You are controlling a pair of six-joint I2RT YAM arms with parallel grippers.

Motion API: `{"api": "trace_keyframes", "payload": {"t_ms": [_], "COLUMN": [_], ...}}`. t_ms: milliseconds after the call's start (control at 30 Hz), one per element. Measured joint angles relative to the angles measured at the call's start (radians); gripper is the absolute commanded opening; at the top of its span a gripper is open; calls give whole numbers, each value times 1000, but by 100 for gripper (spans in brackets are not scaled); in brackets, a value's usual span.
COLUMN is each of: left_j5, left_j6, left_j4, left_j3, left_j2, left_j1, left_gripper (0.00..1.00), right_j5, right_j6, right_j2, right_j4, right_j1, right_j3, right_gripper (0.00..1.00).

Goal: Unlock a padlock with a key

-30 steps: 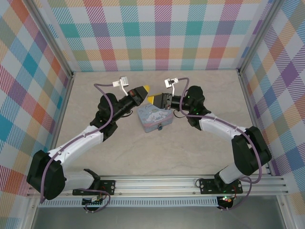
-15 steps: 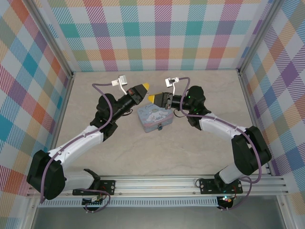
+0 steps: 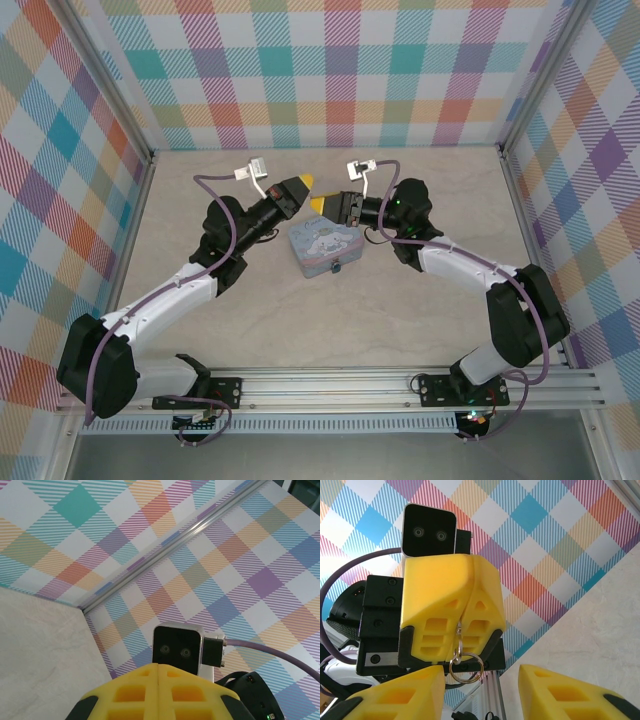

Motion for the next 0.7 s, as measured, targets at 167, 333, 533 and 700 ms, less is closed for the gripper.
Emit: {"api": "trace_keyframes", "payload": {"t_ms": [167, 333, 533, 700], "left_j5": [0, 0, 0, 0], "left_j6": [-3, -3, -4, -7], "left_j4": [0, 0, 17, 19], "left_j3": [0, 0, -2, -6], "left_j2": [2, 2, 2, 2], "left_j1": [0, -1, -1, -2], "left_gripper": [0, 0, 0, 0], "right_j5": [0, 0, 0, 0], "right_j6": [3, 8, 12, 12], "right_j2": [0, 1, 15, 27], "right_j4": [3, 5, 7, 4], "right_j1": [4, 12, 16, 20], "right_j3": [18, 45, 49, 49], "right_gripper": [37, 32, 25, 20]}}
